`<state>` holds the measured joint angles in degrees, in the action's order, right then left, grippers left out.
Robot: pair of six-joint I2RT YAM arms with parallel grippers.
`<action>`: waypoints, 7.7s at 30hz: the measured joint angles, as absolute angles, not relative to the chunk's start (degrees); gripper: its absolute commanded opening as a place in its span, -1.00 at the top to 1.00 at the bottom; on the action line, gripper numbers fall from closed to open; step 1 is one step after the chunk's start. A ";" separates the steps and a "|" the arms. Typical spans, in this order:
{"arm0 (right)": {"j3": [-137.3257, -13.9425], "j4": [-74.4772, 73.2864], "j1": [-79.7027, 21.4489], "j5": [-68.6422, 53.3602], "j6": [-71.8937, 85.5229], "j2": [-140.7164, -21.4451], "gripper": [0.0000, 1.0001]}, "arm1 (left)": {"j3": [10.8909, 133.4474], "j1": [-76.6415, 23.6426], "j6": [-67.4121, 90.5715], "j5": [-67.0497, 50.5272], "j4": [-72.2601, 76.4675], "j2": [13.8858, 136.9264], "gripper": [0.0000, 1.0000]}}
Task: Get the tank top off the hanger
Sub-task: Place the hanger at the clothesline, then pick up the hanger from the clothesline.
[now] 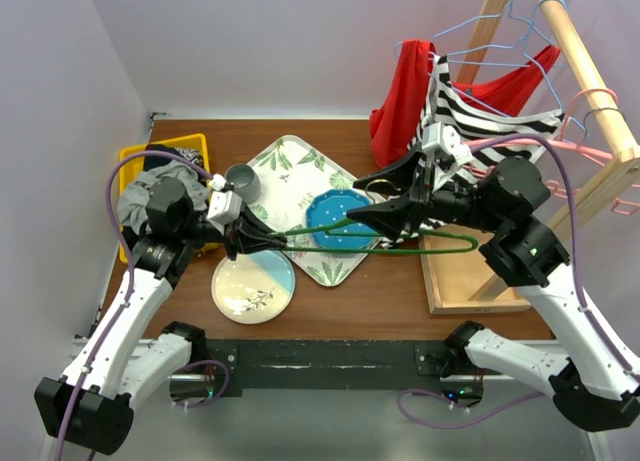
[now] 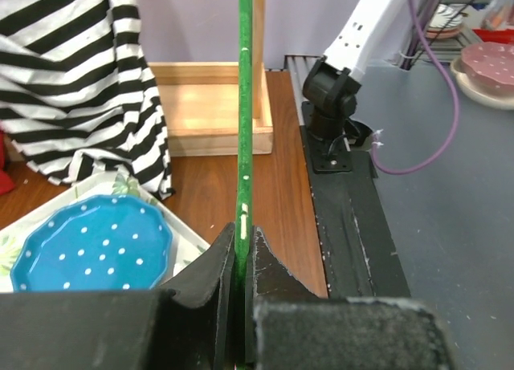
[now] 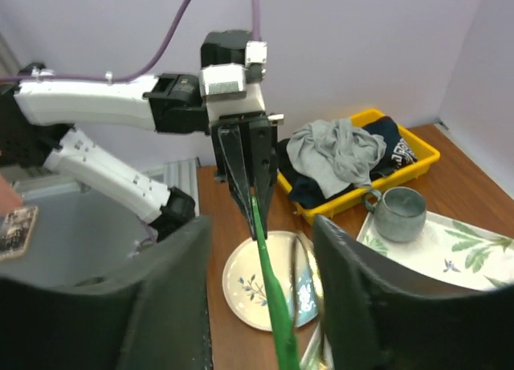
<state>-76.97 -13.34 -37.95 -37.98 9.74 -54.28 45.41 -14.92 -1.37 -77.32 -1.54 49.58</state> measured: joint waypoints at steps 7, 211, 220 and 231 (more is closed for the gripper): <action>-85.84 -20.34 -37.95 -27.49 12.34 -54.24 -0.97 | 45.56 -15.16 -1.93 -68.51 -2.66 49.58 1.00; -125.89 -12.03 -19.77 67.02 -3.62 -107.15 -0.54 | 44.51 -52.80 -3.60 3.49 -5.74 45.36 -1.00; -125.80 -11.90 -18.68 68.27 -3.46 -108.60 -0.43 | 44.51 -53.04 -3.60 3.49 -6.09 45.10 -1.00; -123.87 -9.08 -16.21 69.06 -5.61 -108.60 -0.11 | 44.51 -53.39 -3.60 3.51 -7.05 44.38 -1.00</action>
<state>-123.87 -9.08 -16.21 69.06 -5.61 -108.60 44.51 -53.39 -3.60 3.51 -7.05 44.38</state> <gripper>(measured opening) 0.623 0.997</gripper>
